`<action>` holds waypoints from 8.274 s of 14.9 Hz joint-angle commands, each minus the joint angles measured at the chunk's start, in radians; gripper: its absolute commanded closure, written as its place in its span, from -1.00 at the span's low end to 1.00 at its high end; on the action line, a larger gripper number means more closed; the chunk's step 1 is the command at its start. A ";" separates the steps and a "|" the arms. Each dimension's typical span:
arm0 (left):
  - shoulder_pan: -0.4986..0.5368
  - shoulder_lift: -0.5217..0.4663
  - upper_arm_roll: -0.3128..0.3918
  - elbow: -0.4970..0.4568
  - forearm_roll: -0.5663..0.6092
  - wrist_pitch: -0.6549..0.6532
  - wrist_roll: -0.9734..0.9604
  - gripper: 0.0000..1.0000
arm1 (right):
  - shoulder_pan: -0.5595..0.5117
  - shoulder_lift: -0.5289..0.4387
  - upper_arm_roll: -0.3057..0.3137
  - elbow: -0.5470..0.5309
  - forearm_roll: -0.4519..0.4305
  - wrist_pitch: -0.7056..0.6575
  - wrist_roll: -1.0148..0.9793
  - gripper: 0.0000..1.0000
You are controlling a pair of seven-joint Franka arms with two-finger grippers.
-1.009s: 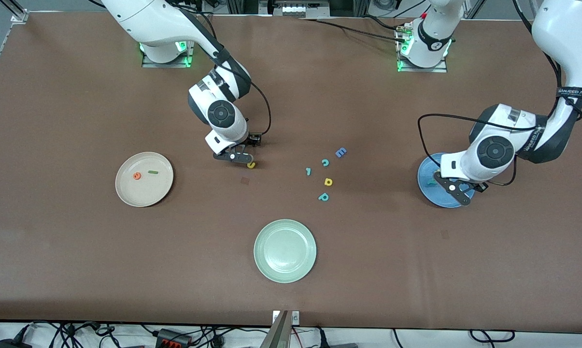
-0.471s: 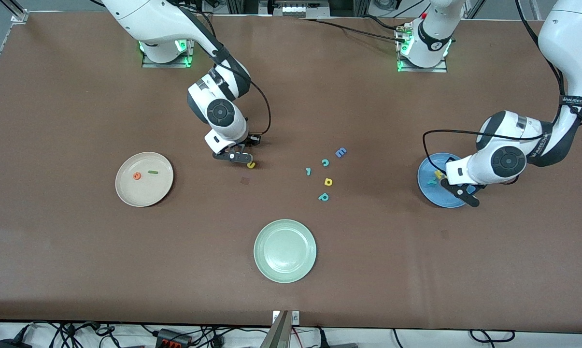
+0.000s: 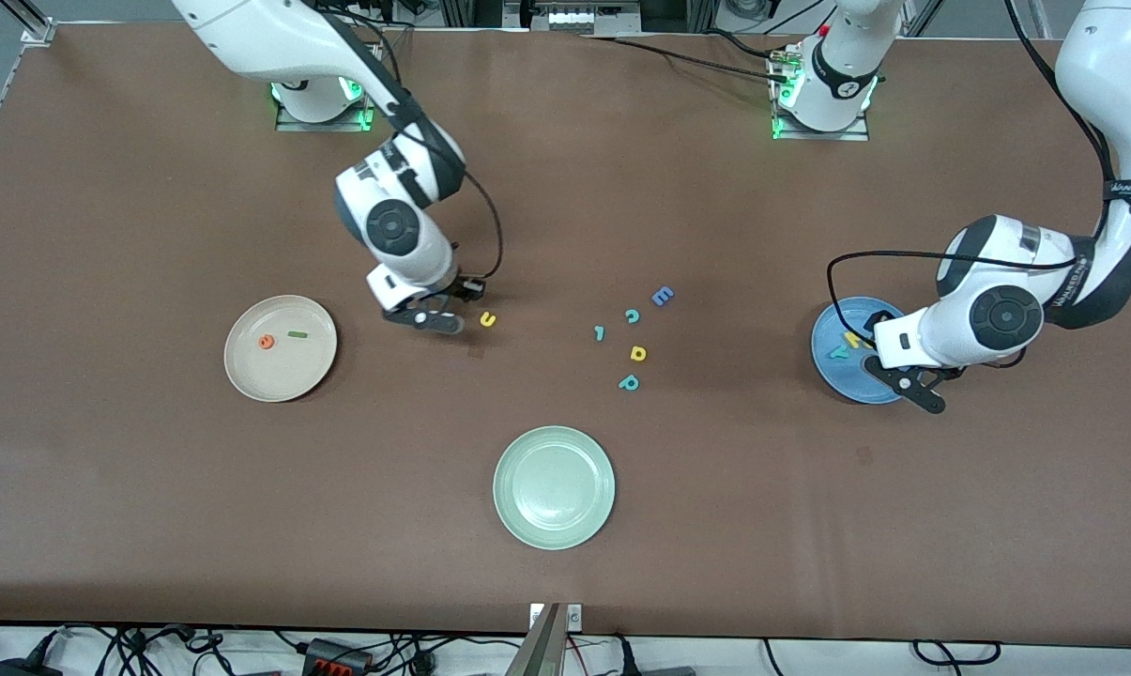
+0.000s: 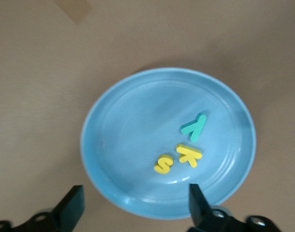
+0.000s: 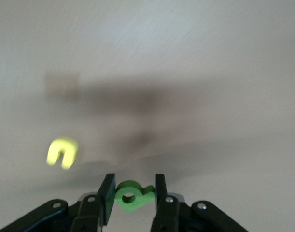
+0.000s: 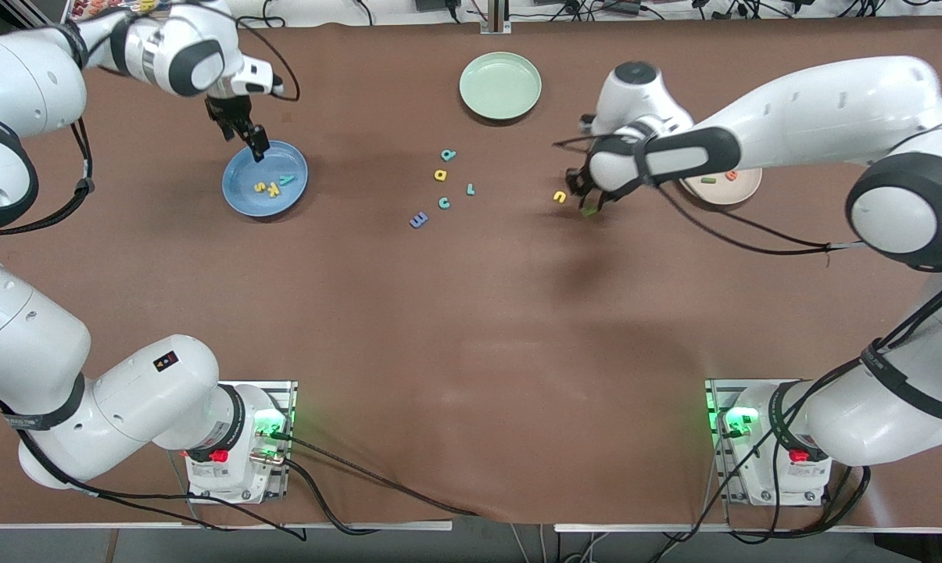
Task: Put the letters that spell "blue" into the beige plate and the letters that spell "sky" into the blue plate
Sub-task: 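Place the s on the blue plate while the right gripper carries the g, then raise the left gripper to rest while the right gripper reaches the n, then grasp the yellow n with the right gripper, then carry the yellow n to the beige plate and release it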
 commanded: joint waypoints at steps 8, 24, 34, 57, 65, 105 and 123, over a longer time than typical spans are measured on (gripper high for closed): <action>-0.072 -0.009 -0.056 0.463 -0.216 -0.503 -0.072 -1.00 | -0.120 -0.033 -0.278 0.056 -0.056 -0.122 -0.433 0.37; -0.592 -0.367 0.666 0.430 -0.573 -0.402 -0.387 -1.00 | -0.052 -0.002 -0.228 0.194 0.031 -0.112 -0.511 -1.00; -0.677 -0.587 0.795 0.115 -0.624 -0.180 -0.162 -1.00 | 0.178 0.145 -0.230 0.316 0.084 -0.065 -0.153 -1.00; -0.692 -0.562 0.761 0.223 -0.624 -0.311 -0.237 -1.00 | 0.319 0.210 -0.207 0.277 0.090 -0.003 0.505 -0.91; -0.694 -0.561 0.760 0.224 -0.621 -0.309 -0.237 -1.00 | 0.304 0.180 -0.182 0.244 0.088 0.005 0.529 -0.79; -0.694 -0.558 0.761 0.226 -0.624 -0.309 -0.237 -1.00 | -0.173 0.019 -0.193 0.171 0.070 -0.265 -0.236 0.78; -0.692 -0.558 0.763 0.226 -0.626 -0.309 -0.235 -1.00 | -0.296 -0.044 -0.194 0.539 0.076 -0.665 -0.443 -1.00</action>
